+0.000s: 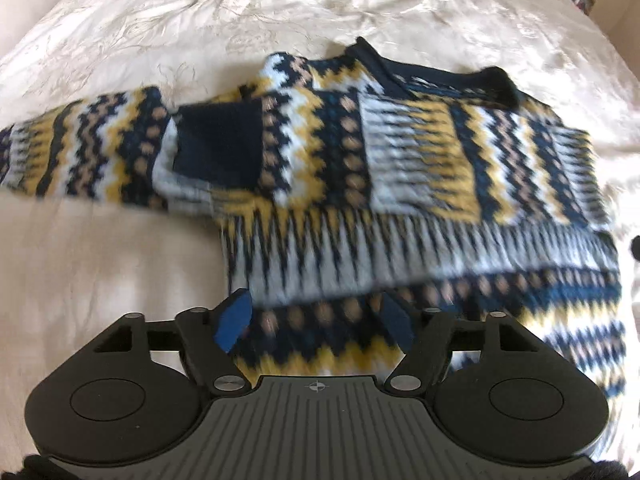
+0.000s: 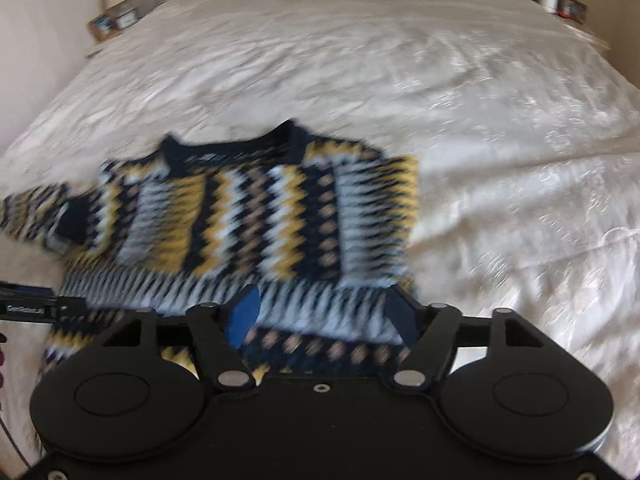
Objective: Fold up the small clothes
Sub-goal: 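Open the right tool to lay the cuff on the chest, then move the left tool to the other sleeve cuff and close it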
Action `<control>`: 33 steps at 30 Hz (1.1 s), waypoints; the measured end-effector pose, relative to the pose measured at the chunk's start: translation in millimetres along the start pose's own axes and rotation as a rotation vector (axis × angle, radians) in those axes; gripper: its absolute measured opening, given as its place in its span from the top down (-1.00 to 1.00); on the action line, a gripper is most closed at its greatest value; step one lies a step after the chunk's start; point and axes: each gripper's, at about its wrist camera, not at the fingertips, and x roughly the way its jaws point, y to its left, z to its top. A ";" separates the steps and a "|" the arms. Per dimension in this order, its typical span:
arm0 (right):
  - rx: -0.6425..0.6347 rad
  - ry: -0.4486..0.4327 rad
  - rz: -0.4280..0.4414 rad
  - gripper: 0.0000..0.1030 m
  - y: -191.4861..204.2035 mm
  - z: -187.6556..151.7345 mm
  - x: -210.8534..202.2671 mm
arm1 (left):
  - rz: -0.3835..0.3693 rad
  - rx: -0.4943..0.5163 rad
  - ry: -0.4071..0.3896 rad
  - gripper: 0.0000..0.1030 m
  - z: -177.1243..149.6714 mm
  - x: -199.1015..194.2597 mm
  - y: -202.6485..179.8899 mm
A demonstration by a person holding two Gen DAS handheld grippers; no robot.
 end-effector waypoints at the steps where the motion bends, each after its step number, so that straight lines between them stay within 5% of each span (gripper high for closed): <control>1: -0.013 0.007 0.013 -0.51 4.9 -5.3 -3.0 | 0.001 -0.004 -0.001 -0.47 -9.3 -6.4 -3.2; 8: -0.052 0.044 0.132 -0.99 23.2 -34.6 -21.8 | 0.018 -0.075 -0.008 -0.67 -57.7 -42.7 -13.8; 21: -0.130 -0.008 0.218 -0.99 35.9 -45.3 -42.8 | 0.105 -0.231 -0.041 -0.67 -97.5 -83.3 -8.8; 33: -0.156 0.012 0.223 -0.99 67.1 -40.2 -35.4 | 0.144 -0.312 -0.107 -0.68 -74.2 -94.8 69.7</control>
